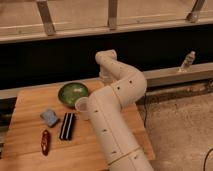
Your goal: Stand the bottle upright
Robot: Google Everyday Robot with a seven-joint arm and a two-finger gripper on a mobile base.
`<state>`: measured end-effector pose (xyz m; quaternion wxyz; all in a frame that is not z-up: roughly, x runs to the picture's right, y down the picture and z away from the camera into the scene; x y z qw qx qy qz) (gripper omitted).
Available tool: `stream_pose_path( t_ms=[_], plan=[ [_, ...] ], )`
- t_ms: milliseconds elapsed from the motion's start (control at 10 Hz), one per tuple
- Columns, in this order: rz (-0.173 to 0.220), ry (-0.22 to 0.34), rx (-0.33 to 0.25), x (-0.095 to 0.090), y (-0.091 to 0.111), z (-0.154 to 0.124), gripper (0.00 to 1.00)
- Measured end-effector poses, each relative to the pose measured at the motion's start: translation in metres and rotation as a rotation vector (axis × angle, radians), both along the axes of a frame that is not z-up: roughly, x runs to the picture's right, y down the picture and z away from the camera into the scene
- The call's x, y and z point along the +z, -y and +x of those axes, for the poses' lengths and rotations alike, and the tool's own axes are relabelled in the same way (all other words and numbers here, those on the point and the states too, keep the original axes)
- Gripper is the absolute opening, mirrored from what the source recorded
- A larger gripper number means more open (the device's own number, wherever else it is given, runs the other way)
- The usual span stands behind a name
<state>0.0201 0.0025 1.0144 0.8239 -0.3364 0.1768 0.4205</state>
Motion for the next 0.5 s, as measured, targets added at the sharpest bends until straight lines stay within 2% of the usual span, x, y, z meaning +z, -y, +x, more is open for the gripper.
stream_pose_path(
  t_ms=[200, 300, 500],
  plan=[
    [0.007, 0.002, -0.002, -0.0024, 0.0021, -0.0015, 0.04],
    [0.012, 0.0, -0.005, -0.0039, 0.0031, 0.0004, 0.0],
    [0.026, 0.0, -0.006, -0.0084, 0.0064, 0.0023, 0.0]
  ],
)
